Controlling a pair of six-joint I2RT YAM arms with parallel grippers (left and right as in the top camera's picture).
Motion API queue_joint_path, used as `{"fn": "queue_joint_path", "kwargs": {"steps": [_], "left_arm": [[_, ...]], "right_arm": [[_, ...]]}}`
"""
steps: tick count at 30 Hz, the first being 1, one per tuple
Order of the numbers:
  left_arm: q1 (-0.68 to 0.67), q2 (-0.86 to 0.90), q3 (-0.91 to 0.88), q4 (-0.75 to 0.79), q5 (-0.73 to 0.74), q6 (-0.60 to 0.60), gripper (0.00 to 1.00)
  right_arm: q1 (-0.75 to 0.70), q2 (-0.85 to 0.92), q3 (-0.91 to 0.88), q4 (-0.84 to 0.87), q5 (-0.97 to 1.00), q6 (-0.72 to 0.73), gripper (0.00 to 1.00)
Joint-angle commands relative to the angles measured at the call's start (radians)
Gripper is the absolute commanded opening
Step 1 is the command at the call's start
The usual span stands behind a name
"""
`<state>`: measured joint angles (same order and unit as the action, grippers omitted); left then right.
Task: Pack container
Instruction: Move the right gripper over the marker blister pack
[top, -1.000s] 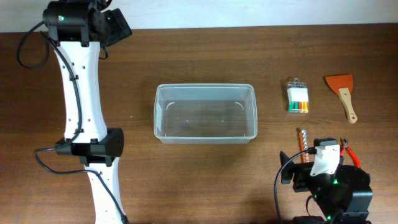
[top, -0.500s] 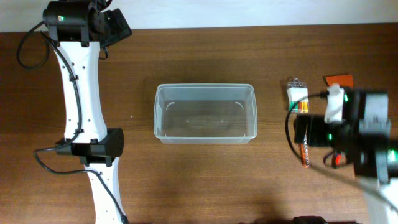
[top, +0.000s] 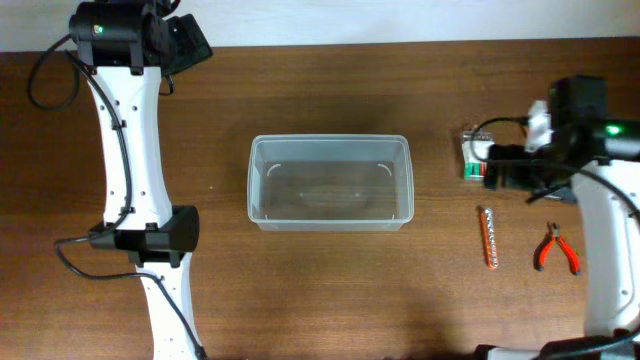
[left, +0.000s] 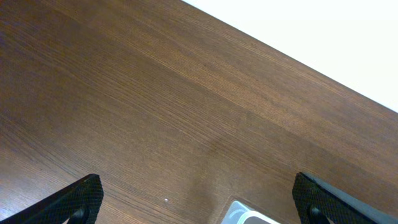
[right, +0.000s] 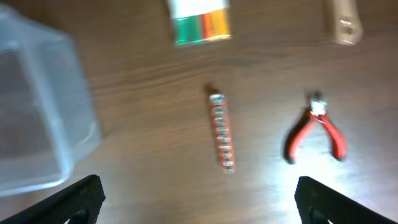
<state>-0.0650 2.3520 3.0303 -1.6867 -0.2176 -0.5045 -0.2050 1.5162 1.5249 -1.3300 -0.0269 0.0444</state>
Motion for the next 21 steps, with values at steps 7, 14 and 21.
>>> {"fn": "queue_joint_path", "kwargs": {"steps": [7, 14, 21], "left_arm": [[0.002, -0.024, 0.011, -0.001, -0.008, 0.009, 0.99], [0.002, -0.024, 0.011, -0.001, -0.008, 0.009, 0.99], [0.002, -0.024, 0.011, 0.0, -0.008, 0.009, 0.99]], "right_arm": [[-0.144, 0.027, 0.031, 0.038, -0.073, -0.135, 0.99], [-0.128, 0.08, 0.031, 0.172, -0.052, -0.254, 0.99], [-0.128, 0.112, 0.031, 0.291, -0.09, -0.257, 0.99]]}}
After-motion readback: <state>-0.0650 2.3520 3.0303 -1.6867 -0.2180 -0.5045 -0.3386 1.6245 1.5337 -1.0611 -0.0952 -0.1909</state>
